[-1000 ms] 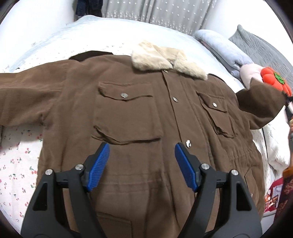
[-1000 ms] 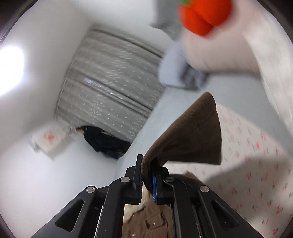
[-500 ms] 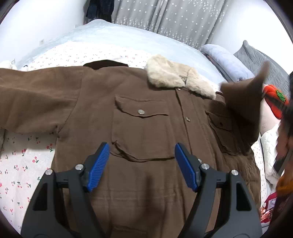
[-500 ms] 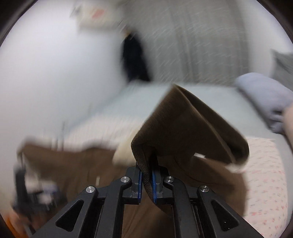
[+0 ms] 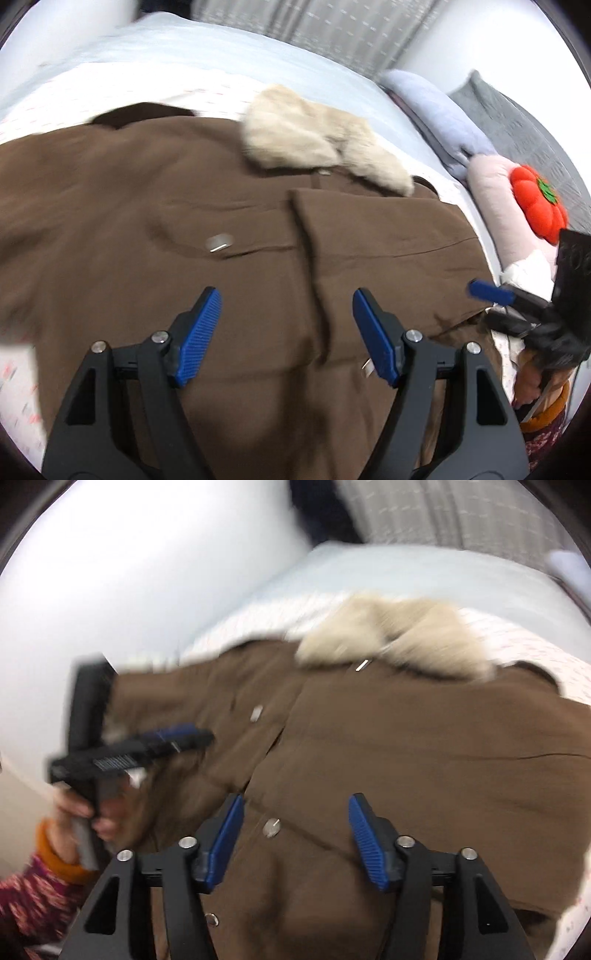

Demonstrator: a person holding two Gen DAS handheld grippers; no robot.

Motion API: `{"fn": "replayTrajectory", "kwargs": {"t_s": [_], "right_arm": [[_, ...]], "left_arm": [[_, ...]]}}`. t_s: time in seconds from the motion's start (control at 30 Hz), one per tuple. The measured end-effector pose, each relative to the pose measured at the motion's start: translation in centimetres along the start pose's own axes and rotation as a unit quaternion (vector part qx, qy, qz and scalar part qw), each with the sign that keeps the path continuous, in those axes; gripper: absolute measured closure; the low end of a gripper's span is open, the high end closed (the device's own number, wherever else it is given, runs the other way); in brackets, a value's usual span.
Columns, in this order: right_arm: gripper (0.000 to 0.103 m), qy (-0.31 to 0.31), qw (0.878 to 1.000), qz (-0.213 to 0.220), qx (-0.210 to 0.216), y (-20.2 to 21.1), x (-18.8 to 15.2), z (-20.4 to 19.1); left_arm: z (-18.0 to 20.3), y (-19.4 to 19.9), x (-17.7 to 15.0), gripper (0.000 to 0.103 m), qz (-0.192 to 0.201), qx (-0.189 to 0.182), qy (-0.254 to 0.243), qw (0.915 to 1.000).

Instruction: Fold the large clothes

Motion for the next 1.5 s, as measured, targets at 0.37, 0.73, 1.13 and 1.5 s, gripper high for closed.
{"fn": "replayTrajectory", "kwargs": {"t_s": [0.37, 0.73, 1.13, 1.5], "right_arm": [[0.027, -0.156, 0.979, 0.098, -0.088, 10.4, -0.2, 15.4], [0.027, -0.278, 0.956, 0.089, -0.027, 6.1, -0.2, 25.1], [0.096, -0.281, 0.949, 0.058, -0.13, 1.7, 3.0, 25.7], [0.066, -0.164, 0.956, 0.076, -0.23, 6.1, 1.7, 18.3]], "left_arm": [[3.9, -6.9, 4.7, 0.099, -0.027, 0.04, -0.061, 0.997], [1.1, -3.1, 6.3, 0.099, 0.029, 0.045, -0.019, 0.9984], [2.3, -6.7, 6.1, 0.099, 0.043, 0.065, -0.047, 0.9958], [3.1, -4.1, 4.8, 0.082, 0.083, 0.092, -0.05, 0.991]]}}
Point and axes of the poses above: each gripper's, at about its wrist camera, not at the fingertips, and y roughly against the way its jaws point, z to its right, x to its top, the point moved 3 cm from there along -y, roughly the way its jaws point, and after that the axes turned 2 degrees about -z, right-handed, at the moved point
